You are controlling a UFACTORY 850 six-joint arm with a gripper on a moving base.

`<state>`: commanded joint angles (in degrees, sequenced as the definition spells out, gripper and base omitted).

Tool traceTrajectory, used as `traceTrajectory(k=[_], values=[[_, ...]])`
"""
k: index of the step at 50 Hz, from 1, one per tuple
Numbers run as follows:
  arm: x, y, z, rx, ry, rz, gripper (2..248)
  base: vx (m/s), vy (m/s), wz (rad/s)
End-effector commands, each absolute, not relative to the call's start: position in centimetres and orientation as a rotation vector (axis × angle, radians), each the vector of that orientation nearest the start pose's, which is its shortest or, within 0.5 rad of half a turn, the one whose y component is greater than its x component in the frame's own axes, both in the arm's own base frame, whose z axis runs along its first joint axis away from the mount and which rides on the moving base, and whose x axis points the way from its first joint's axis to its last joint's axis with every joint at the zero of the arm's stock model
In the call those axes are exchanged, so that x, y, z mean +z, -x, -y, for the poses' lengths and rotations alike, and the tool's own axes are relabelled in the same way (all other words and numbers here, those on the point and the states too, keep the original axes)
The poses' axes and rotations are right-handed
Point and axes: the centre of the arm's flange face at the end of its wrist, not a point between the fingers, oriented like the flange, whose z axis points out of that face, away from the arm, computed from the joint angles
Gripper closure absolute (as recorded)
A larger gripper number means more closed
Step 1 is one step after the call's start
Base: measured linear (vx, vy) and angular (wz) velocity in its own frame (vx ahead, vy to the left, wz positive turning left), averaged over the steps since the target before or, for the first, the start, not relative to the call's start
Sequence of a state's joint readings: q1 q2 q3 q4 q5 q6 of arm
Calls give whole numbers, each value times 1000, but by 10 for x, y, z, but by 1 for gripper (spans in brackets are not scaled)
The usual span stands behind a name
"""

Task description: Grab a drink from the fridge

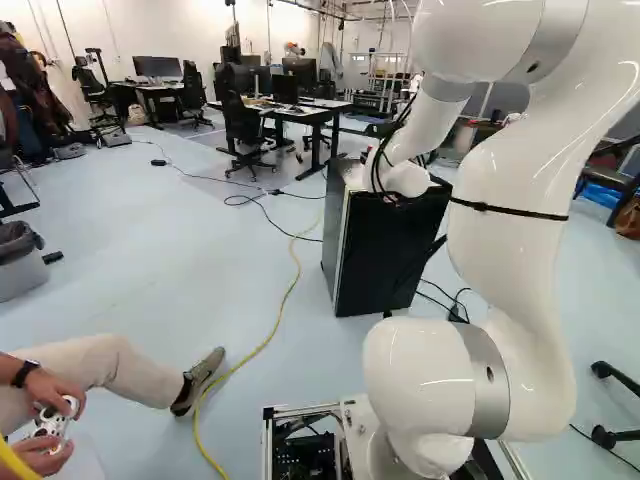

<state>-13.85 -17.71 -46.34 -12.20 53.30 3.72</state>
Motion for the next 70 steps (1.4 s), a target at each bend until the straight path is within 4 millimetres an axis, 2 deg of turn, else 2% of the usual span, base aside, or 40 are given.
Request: traceTrajectory(k=[29, 50, 70], values=[[413, -424, 50, -1979, 2485, -29, 152, 0, 0, 0], [397, -359, 23, -1913, 2515, -19, 152, 0, 0, 0], [383, -313, 9, -1867, 2537, -10, 152, 0, 0, 0]])
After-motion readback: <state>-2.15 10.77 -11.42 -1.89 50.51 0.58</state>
